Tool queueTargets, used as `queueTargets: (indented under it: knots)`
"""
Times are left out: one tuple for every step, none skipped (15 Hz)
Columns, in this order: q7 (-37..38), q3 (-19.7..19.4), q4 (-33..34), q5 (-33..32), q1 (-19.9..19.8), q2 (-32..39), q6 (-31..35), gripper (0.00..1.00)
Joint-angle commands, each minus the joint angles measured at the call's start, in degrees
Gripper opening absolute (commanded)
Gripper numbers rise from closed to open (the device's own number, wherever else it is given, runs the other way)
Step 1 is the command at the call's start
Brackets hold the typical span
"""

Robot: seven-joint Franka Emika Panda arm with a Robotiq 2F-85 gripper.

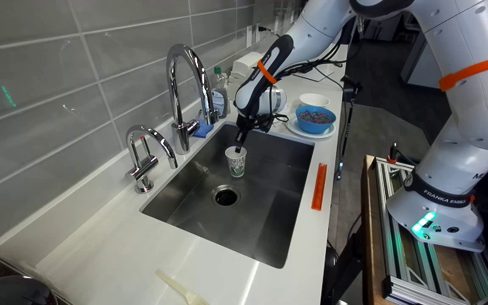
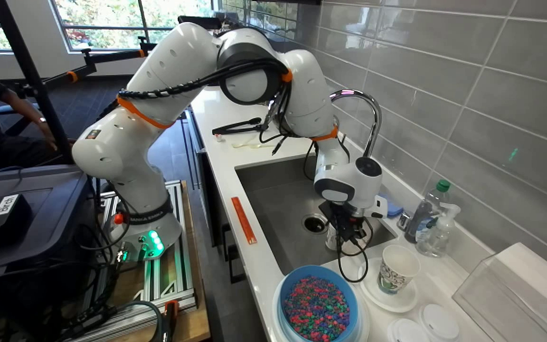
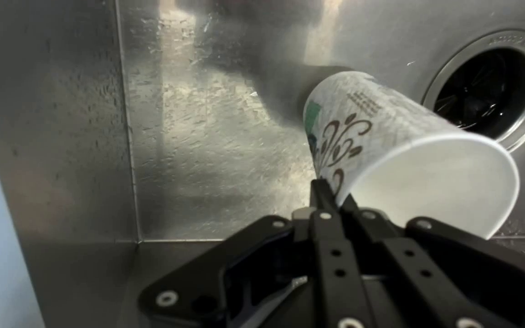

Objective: Put the cup inside the sink then pour into it from the other cup

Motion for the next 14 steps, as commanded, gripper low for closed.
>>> queueTargets:
  knots:
    - [1.1, 3.2, -0.4, -1.1, -2.7, 1.6, 2.6, 0.01]
    - [1.3, 4.0, -0.3, -0.7, -3.2, 1.6, 2.3, 0.01]
    - [1.5, 4.2, -0.4, -0.9, -3.3, 1.8, 2.8, 0.01]
    - [1.8, 4.3, -0.4, -1.0, -3.3, 1.9, 3.1, 0.01]
    - [2.0, 4.6, -0.5, -0.9, -3.6, 2.2, 3.3, 0.01]
    - [2.2, 4.6, -0.6, -1.1, -3.6, 2.3, 3.7, 0.01]
    - [2.6, 4.2, -0.6, -1.4, -3.3, 2.4, 4.4, 0.01]
    - [2.7, 4.2, -0.7, -1.8, -3.2, 2.7, 5.2, 0.01]
    - [3.0, 4.2, -0.7, -2.0, -3.3, 2.8, 5.6, 0.01]
    - [3.4, 3.7, -0.9, -2.6, -2.8, 2.9, 6.6, 0.01]
    - [3.8, 3.5, -1.1, -3.2, -2.6, 3.0, 7.3, 0.01]
    - [4.3, 3.7, -1.1, -3.8, -2.9, 3.1, 7.4, 0.01]
    - [4.7, 3.9, -1.3, -4.3, -3.1, 3.1, 7.6, 0.01]
    - [5.2, 3.8, -1.4, -4.9, -3.0, 3.0, 7.8, 0.28]
